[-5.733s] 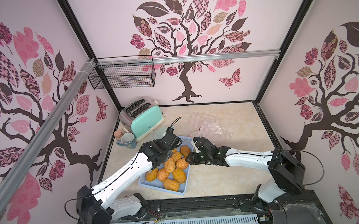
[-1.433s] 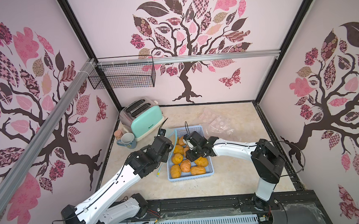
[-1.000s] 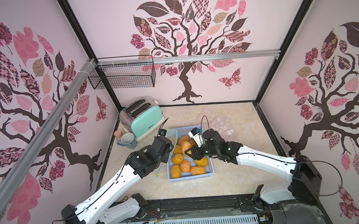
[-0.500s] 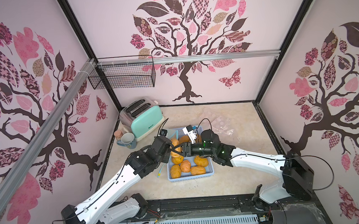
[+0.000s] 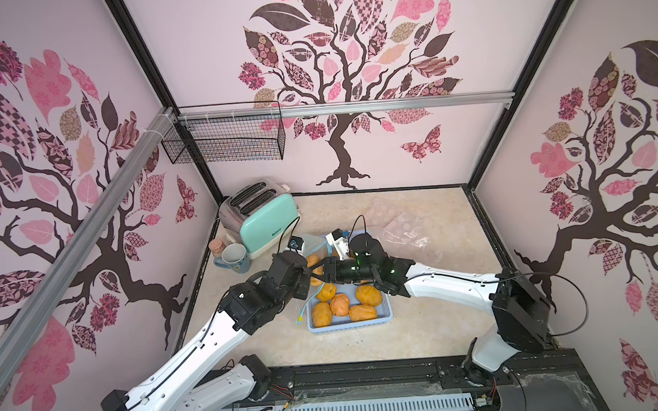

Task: Put the potatoes into a zipper bag and zip it
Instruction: Place the potato into the zipper food storage bag.

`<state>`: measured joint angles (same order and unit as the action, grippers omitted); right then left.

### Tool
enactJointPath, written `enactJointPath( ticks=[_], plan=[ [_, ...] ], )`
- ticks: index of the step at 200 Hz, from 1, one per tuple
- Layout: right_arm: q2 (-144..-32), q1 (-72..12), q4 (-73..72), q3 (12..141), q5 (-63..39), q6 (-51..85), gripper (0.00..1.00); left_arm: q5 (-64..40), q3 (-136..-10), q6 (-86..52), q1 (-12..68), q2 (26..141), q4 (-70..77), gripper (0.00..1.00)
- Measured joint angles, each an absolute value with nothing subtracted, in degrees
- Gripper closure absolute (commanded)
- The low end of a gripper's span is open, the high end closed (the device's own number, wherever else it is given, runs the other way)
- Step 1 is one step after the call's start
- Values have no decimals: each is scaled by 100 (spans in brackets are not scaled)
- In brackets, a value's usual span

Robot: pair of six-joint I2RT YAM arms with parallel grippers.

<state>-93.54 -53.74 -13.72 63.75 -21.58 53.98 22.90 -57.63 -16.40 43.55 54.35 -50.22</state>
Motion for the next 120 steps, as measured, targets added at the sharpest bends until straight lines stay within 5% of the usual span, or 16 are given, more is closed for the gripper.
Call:
enactJointPath(
  ticks=[51,120],
  plan=[
    [-9443,-5384,-1002,6539,-1907,5374,34,2259,-5763,-1643,4355,5535,-5019,100],
    [-9251,-5389,-270,6643,-1667,4659,35,2261,-5763,-1640,4355,5535,-5022,100]
  ],
)
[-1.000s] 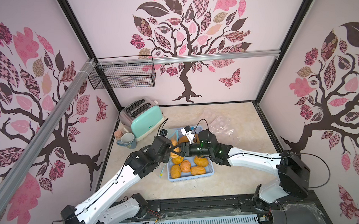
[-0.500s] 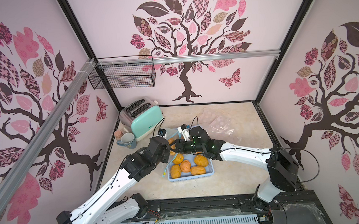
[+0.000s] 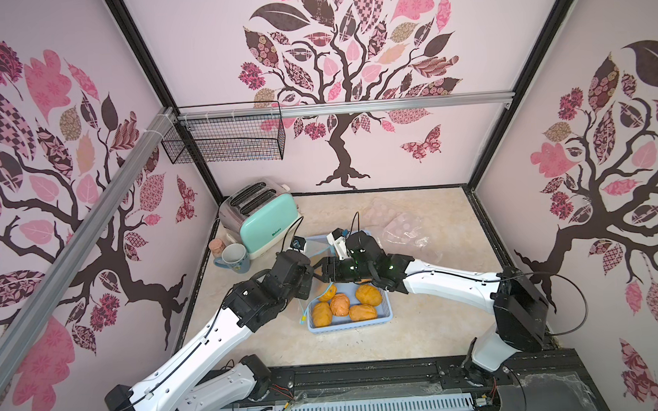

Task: Put the potatoes into a zipper bag and zip it
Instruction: Place the potato into the zipper food storage bag, then pick up the potato from the basket.

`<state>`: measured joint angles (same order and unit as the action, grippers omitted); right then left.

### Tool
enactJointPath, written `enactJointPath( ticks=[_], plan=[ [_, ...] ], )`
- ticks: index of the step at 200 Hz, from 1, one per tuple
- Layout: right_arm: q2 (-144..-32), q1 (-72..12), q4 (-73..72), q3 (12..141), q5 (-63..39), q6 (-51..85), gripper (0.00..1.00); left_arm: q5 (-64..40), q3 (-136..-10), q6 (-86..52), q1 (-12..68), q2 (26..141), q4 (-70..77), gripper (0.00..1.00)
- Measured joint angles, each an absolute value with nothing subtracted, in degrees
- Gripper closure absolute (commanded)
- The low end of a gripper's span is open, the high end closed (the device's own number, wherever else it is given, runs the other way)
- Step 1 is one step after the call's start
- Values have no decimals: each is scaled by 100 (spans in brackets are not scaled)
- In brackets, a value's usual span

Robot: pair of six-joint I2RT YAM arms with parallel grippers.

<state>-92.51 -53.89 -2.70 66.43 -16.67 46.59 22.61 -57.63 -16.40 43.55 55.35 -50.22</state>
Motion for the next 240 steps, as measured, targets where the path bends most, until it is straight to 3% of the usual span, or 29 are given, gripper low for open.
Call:
enactJointPath(
  ticks=[99,141,240],
  plan=[
    [-6355,-5387,1372,5201,-252,2161,33,2287,-5763,-1638,4379,5695,-5024,100],
    [-6676,-5387,1964,5011,-130,1876,32,2290,-5763,-1638,4381,5695,-5024,100],
    [-8567,-5389,2093,5349,-958,1931,29,2377,-5752,-1640,4388,5708,-5028,100]
  ],
)
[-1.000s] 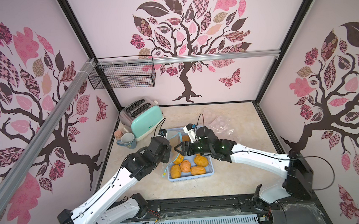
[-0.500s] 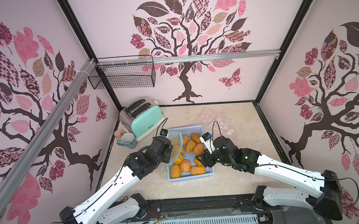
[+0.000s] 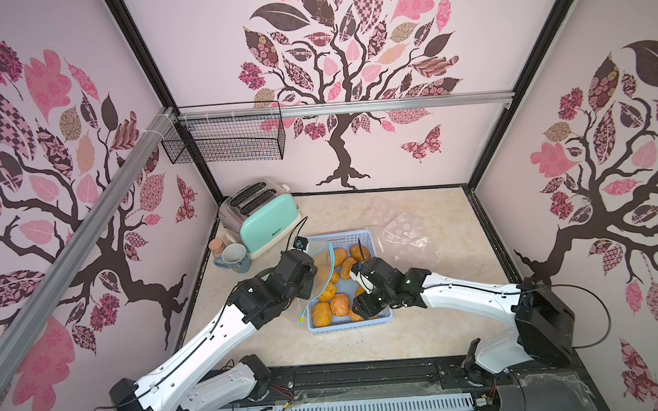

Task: Put the potatoes into a zipper bag and zip it
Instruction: Pick up the potato from the basket.

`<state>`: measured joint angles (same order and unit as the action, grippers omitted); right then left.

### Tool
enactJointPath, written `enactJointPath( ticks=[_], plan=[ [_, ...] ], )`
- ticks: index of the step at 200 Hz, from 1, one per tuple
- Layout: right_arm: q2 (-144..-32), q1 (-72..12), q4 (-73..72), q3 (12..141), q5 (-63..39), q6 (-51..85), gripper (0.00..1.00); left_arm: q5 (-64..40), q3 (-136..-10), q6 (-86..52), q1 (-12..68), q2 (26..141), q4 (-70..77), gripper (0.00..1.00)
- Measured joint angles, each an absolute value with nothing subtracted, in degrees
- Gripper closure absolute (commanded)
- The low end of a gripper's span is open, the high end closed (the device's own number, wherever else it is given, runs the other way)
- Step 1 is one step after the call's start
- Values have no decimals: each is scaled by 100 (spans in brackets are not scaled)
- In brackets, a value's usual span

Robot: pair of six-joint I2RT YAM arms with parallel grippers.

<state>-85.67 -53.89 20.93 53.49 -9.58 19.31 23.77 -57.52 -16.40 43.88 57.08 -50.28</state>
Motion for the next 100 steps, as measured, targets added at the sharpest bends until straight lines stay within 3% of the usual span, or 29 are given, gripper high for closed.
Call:
enactJointPath(
  ticks=[100],
  plan=[
    [-9699,-5391,1472,6163,-1374,2003,19,2438,-5730,-1638,4392,5714,-5030,100]
  ],
)
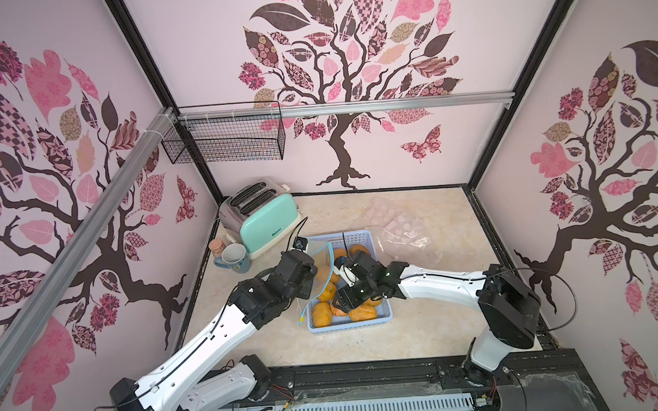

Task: Put the potatoes into a zipper bag and zip it
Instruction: Pick up the potato from the basket.

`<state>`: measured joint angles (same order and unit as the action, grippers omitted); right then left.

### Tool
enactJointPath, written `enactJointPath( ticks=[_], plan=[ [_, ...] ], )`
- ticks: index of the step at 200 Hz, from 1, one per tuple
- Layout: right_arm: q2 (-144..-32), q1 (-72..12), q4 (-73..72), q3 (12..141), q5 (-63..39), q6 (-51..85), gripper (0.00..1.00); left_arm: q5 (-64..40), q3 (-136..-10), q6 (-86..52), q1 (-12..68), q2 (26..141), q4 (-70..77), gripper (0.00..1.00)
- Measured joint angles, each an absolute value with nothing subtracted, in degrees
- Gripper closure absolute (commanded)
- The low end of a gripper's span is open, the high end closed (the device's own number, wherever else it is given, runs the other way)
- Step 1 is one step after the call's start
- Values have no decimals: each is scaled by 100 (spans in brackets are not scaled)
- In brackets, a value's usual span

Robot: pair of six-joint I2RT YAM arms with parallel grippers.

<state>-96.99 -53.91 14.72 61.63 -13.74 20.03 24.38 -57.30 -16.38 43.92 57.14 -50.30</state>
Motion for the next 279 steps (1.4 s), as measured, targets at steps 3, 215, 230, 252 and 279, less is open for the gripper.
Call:
enactJointPath(
  ticks=[3,215,230,252,279],
  plan=[
    [-9717,-5391,1468,6176,-1372,2003,18,2438,-5730,-1638,4392,5714,-5030,100],
    [-9907,-5500,1566,6171,-1262,1988,34,2480,-5721,-1625,4458,5717,-5041,100],
    [-9647,-5500,1553,6139,-1251,1988,34,2477,-5721,-1625,4458,5717,-5043,100],
    [-9179,-5500,1487,6029,-1190,1957,34,2475,-5721,-1621,4462,5721,-5043,100],
    [-8510,-5500,1507,5677,-1022,1935,34,2475,-5719,-1619,4462,5728,-5043,100]
  ],
)
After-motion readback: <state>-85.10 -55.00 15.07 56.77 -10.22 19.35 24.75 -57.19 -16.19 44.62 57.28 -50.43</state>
